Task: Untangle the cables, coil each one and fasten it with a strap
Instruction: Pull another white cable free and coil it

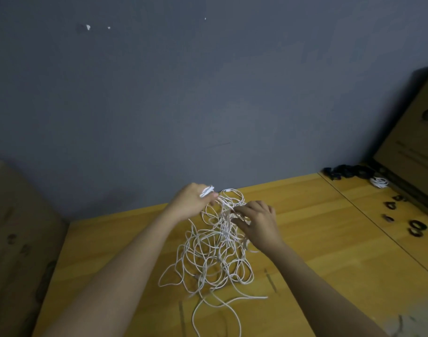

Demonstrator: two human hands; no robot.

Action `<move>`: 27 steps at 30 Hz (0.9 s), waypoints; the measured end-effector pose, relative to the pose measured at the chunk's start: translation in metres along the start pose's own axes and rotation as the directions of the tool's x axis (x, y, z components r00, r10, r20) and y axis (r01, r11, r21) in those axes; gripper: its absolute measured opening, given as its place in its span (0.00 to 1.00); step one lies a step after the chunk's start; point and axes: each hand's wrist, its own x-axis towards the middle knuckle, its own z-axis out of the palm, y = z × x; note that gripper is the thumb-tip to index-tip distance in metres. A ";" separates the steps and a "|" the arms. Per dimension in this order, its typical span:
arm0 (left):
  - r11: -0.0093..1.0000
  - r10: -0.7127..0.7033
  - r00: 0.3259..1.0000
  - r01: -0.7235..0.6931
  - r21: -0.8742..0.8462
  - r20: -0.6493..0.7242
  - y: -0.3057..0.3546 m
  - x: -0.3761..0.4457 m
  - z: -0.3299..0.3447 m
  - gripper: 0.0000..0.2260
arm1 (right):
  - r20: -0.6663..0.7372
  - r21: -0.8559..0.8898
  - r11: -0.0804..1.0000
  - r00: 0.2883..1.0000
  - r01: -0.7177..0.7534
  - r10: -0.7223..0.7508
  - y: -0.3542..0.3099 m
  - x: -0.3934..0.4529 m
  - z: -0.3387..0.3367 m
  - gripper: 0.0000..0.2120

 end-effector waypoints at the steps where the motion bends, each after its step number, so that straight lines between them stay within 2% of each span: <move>1: 0.998 -0.033 0.996 0.029 -0.060 -0.078 0.001 0.001 -0.002 0.14 | -0.061 0.089 0.996 0.998 -0.029 0.035 -0.002 0.000 -0.002 0.11; 3: 0.992 -0.081 0.975 0.058 -0.114 -0.209 0.003 0.006 -0.006 0.14 | -0.143 0.214 0.975 0.985 -0.060 0.092 -0.005 0.003 -0.008 0.09; 7: 0.982 -0.163 0.910 0.112 -0.154 -0.381 0.011 0.020 -0.016 0.13 | -0.324 0.181 0.983 0.945 0.022 0.039 -0.010 0.017 -0.022 0.08; 11: 0.966 -0.222 0.856 0.127 -0.227 -0.466 0.015 0.030 -0.025 0.13 | -0.483 0.187 0.977 0.875 0.102 0.001 -0.020 0.031 -0.036 0.05; 14: 0.950 -0.265 0.827 0.135 -0.283 -0.496 0.016 0.035 -0.031 0.14 | -0.555 0.147 0.986 0.832 0.083 0.013 -0.018 0.036 -0.039 0.06; 18: 0.937 -0.297 0.774 0.124 -0.327 -0.558 0.015 0.037 -0.045 0.14 | -0.467 0.174 0.984 0.876 -0.040 0.118 0.005 0.027 -0.031 0.07; 22: 0.927 -0.333 0.705 0.123 -0.354 -0.626 0.006 0.034 -0.062 0.12 | -0.252 0.146 0.963 0.933 -0.227 0.258 0.048 0.010 -0.017 0.04; 24: 0.917 -0.349 0.679 0.107 -0.383 -0.646 0.005 0.032 -0.067 0.13 | -0.120 0.185 0.895 0.895 -0.405 0.430 0.064 0.001 -0.015 0.03; 27: 0.939 -0.286 0.729 0.083 -0.334 -0.622 0.011 0.030 -0.067 0.13 | 0.039 0.240 0.823 0.853 -0.514 0.521 0.067 0.000 -0.017 0.05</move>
